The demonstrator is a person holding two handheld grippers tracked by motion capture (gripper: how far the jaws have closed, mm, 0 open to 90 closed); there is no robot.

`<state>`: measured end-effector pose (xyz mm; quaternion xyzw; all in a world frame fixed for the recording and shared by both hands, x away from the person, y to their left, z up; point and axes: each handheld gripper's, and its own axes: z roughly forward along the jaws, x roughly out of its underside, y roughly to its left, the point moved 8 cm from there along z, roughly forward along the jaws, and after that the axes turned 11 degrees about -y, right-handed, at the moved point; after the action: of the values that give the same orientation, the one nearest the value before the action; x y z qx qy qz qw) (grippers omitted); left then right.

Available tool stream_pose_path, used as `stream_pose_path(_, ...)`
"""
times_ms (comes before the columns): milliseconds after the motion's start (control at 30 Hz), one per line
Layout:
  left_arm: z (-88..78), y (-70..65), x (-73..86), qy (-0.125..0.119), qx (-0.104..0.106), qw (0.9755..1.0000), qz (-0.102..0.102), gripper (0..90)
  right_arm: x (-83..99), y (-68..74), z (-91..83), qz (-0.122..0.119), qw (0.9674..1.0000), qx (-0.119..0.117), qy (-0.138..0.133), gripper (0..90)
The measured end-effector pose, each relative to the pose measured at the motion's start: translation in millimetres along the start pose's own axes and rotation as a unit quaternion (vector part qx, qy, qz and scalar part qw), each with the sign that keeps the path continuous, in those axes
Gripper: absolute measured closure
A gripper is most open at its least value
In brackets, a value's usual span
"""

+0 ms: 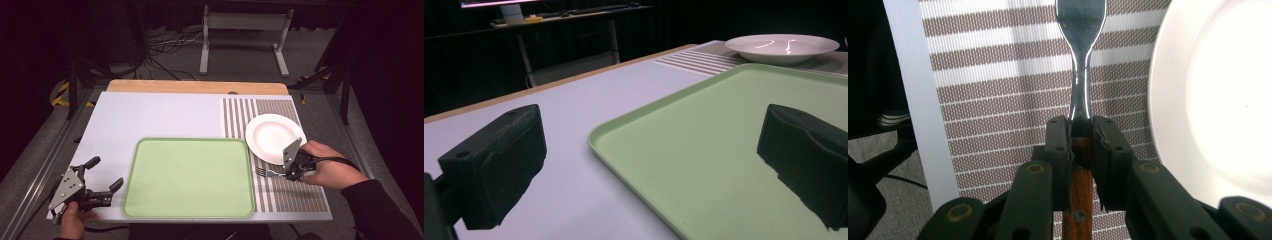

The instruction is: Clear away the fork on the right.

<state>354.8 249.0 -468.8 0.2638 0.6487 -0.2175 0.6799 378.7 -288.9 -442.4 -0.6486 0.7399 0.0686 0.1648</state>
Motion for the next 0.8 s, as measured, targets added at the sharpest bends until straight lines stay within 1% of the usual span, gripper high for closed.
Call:
stream_pose_path(100, 0.0, 0.3, 0.0, 0.0, 0.0, 1.0, 0.001, 0.1, -6.6, -1.3, -3.8, 0.0, 1.0, 0.005, -0.004, 78.6)
stream_pose_path(167, 0.0, 0.3, 0.1, 0.0, 0.0, 1.0, 0.001, 0.1, -10.7, -1.9, -5.2, 0.004, 0.9999, 0.01, -0.009, 78.6)
stream_pose_path(233, 0.1, 0.2, 0.2, 0.001, -0.001, 1.0, 0.0, 0.0, -12.7, -2.4, -6.4, 0.007, 0.9999, 0.01, -0.008, 78.6)
stream_pose_path(300, 0.1, -0.1, 0.1, 0.001, 0.0, 1.0, 0.001, 0.1, -18.1, -3.9, -7.3, 0.018, 0.9997, 0.016, -0.009, 78.6)
stream_pose_path(433, -0.2, 0.6, 0.0, 0.0, -0.002, 1.0, 0.001, 0.1, -30.9, -7.3, -9.1, 0.022, 0.9994, 0.025, -0.011, 78.6)
stream_pose_path(533, -0.2, 0.7, 0.0, -0.001, -0.002, 1.0, 0.001, 0.1, -42.2, -8.6, -10.0, 0.018, 0.9993, 0.028, -0.019, 78.6)
stream_pose_path(600, -0.3, 0.7, 0.0, 0.0, -0.002, 1.0, 0.001, 0.1, -50.0, -9.8, -10.4, 0.011, 0.9992, 0.029, -0.024, 78.6)
stream_pose_path(633, -0.2, 0.7, 0.0, -0.001, -0.002, 1.0, 0.001, 0.1, -53.7, -9.4, -10.4, 0.013, 0.9992, 0.028, -0.026, 78.6)
stream_pose_path(700, -0.1, 0.7, 0.1, -0.001, -0.002, 1.0, 0.0, 0.1, -61.9, -9.8, -9.3, 0.012, 0.999, 0.028, -0.031, 78.6)
stream_pose_path(800, -0.4, 0.6, 0.0, 0.0, -0.002, 1.0, 0.001, 0.1, -72.5, -10.4, -6.7, 0.004, 0.999, 0.028, -0.036, 78.6)
